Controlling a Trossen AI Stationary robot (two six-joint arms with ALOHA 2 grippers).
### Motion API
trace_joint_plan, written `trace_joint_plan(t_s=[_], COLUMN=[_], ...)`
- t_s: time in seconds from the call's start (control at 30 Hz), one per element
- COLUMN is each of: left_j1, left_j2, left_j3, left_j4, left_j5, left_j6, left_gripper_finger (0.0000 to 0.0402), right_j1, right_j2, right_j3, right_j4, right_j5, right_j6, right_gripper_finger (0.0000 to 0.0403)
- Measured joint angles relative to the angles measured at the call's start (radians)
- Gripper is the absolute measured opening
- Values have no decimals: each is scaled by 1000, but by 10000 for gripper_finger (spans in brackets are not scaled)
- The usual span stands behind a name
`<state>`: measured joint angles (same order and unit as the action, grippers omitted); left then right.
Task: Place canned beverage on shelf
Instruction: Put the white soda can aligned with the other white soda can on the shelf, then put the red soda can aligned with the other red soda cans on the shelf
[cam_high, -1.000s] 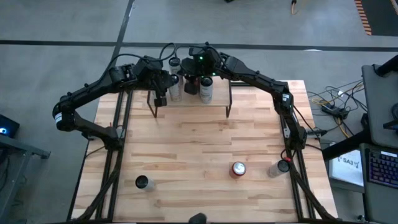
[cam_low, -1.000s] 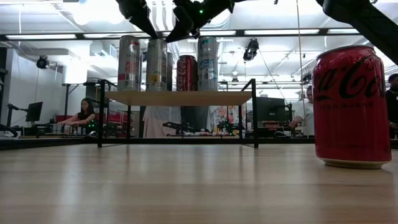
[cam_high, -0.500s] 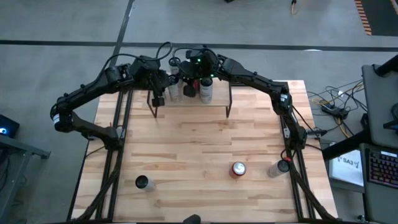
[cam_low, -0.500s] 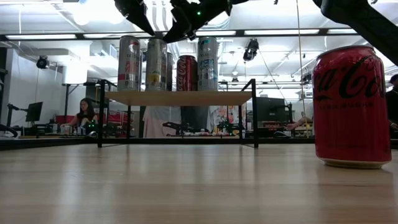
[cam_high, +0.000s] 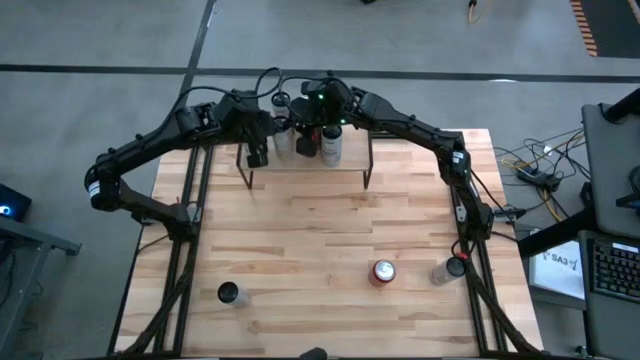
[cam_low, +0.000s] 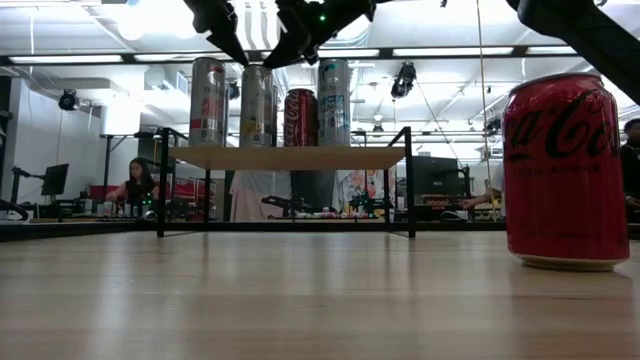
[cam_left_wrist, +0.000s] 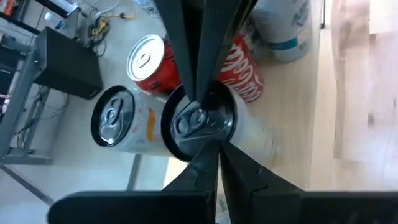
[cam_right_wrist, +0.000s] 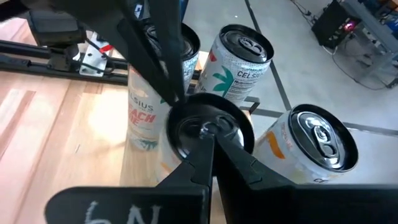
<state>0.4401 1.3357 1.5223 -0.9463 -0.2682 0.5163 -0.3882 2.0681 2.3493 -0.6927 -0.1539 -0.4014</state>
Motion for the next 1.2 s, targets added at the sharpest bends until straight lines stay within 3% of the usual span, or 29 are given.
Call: trace_joint_plan(t_s=[0.33, 1.03, 1.13, 1.2], left_j1=[1, -7, -26, -41], left_j2=[1, -31, -66, -93], left_j3=[0, 0, 0, -1], left_j4=[0, 24, 28, 30], left_j5=[-46, -47, 1, 108], left_j6=[-3, -34, -102, -155], left_gripper_finger=[0, 0, 0, 0], right_j1=[23, 39, 42, 47], right_j2=[-4, -41, -102, -148], right_j3=[0, -1, -1, 0], right_j4=[-6, 34, 6, -35], right_j5=[0, 0, -2, -1], right_j6=[42, 114, 174, 236], right_gripper_finger=[9, 9, 9, 9])
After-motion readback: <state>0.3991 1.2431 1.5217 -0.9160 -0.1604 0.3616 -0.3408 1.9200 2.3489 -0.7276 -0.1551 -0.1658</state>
